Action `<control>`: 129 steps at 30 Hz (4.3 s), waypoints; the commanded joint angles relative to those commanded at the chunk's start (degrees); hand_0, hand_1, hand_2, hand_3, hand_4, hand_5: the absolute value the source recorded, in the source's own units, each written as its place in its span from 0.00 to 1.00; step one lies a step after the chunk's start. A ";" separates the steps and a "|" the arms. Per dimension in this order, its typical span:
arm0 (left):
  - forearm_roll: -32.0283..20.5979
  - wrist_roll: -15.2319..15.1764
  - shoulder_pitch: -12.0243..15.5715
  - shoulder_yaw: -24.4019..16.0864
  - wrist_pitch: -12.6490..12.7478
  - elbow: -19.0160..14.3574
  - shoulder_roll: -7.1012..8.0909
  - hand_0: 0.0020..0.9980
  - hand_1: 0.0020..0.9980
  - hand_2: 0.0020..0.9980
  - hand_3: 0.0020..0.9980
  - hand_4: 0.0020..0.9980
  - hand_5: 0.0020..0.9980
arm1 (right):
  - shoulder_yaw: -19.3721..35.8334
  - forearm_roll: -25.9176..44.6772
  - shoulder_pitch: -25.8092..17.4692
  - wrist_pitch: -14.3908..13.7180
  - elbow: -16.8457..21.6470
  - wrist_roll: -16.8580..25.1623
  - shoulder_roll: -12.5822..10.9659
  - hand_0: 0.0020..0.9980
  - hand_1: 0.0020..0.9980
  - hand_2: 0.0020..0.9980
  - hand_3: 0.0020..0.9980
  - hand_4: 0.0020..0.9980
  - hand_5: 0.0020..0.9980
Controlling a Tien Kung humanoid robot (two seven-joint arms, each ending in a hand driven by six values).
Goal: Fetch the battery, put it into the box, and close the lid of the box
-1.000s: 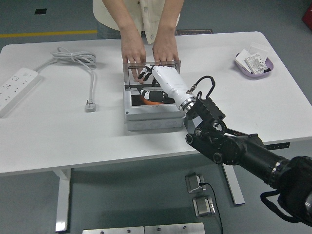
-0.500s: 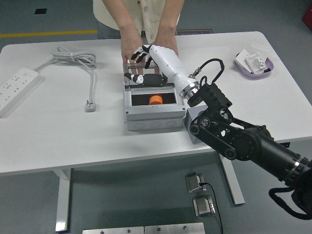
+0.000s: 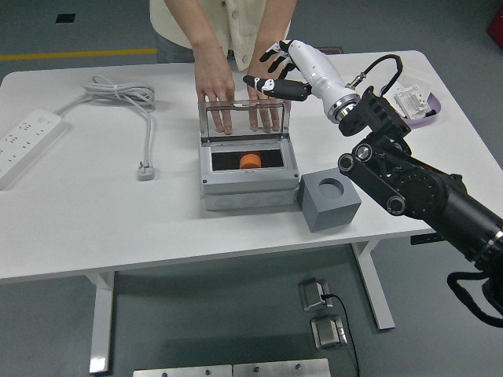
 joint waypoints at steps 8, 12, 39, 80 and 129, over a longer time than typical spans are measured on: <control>0.23 -0.09 -0.28 -0.13 -0.16 0.00 0.22 0.60 0.67 0.69 0.73 0.70 0.47 | -0.35 4.51 -0.26 -0.87 -5.20 2.29 1.24 0.89 0.74 0.72 0.72 1.00 1.00; 0.18 -0.02 -0.21 -0.05 -0.14 0.00 0.29 0.60 0.67 0.69 0.73 0.70 0.47 | -0.90 6.60 -0.45 -1.31 -7.30 3.23 1.79 0.91 0.76 0.73 0.71 1.00 1.00; -0.03 0.13 -0.31 0.73 -0.21 0.00 -0.05 0.60 0.67 0.69 0.73 0.70 0.47 | -4.07 6.00 -3.57 -2.76 -7.79 4.11 3.93 0.90 0.75 0.72 0.71 1.00 1.00; -0.78 -0.12 0.26 0.67 0.16 0.00 -0.59 0.60 0.67 0.69 0.73 0.70 0.47 | -10.46 -1.52 -9.83 -3.58 12.44 -5.48 -3.41 0.81 0.73 0.71 0.71 1.00 1.00; -4.99 0.02 2.54 3.22 0.97 0.00 -2.17 0.60 0.67 0.69 0.73 0.70 0.47 | 25.22 -12.20 -27.40 -5.77 28.44 0.19 -7.16 0.75 0.68 0.67 0.69 1.00 1.00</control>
